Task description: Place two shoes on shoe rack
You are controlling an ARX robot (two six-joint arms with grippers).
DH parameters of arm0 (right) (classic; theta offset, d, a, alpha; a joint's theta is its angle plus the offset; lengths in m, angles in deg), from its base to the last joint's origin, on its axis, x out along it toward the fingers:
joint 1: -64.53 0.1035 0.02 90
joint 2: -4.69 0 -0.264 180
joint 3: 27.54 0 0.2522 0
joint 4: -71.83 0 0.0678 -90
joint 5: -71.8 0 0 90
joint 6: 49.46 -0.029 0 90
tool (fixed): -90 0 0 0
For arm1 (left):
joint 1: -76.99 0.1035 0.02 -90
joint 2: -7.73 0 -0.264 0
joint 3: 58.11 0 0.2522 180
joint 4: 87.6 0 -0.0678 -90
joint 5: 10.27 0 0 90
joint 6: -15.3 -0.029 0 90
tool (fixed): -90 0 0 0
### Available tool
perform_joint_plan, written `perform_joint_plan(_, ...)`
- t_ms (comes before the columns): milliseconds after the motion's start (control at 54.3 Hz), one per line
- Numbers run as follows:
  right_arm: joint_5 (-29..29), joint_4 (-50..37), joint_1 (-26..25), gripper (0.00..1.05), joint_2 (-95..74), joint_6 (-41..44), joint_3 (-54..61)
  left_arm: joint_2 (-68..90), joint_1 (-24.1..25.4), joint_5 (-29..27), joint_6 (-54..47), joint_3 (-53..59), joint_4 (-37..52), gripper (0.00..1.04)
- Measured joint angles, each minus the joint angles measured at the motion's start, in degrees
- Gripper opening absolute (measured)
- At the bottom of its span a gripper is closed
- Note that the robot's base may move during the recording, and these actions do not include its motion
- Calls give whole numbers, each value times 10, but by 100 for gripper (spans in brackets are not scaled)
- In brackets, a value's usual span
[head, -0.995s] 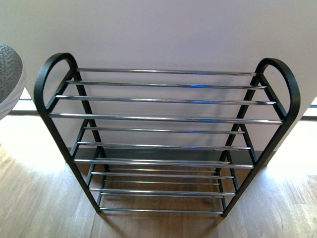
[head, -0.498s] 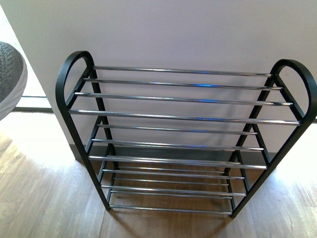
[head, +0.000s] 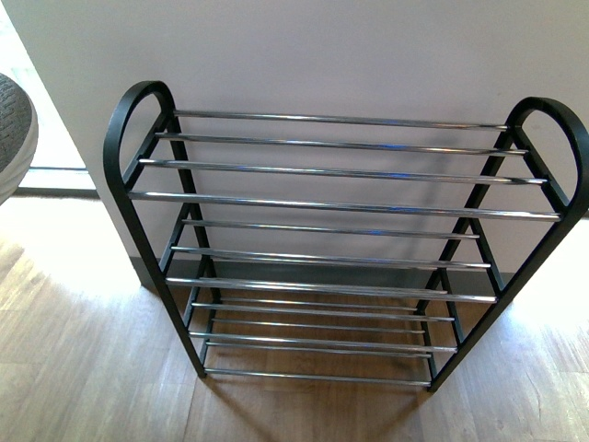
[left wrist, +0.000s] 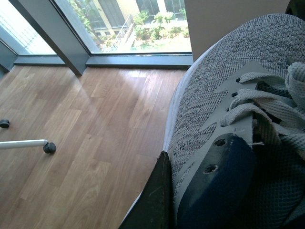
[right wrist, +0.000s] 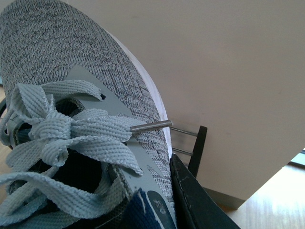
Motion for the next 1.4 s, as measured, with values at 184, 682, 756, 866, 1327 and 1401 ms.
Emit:
perform_joint_plan(184, 123, 0, 102, 1, -47, -33, -19, 0, 0, 0, 0, 0, 0, 2)
perform_joint_plan(682, 238, -7, 206, 1, -300, -132, -140, 0, 0, 0, 0, 0, 0, 2)
perform_joint_plan(756, 249, -2, 208, 1, -327, -140, -160, 0, 0, 0, 0, 0, 0, 2)
perform_joint_plan(866, 267, 8, 210, 1, -377, -158, -204, 0, 0, 0, 0, 0, 0, 2)
perform_joint_plan(1327, 387, 110, 182, 1, -579, -217, -344, 0, 0, 0, 0, 0, 0, 2)
perform_joint_plan(1401, 395, 112, 175, 1, -588, -222, -350, 0, 0, 0, 0, 0, 0, 2)
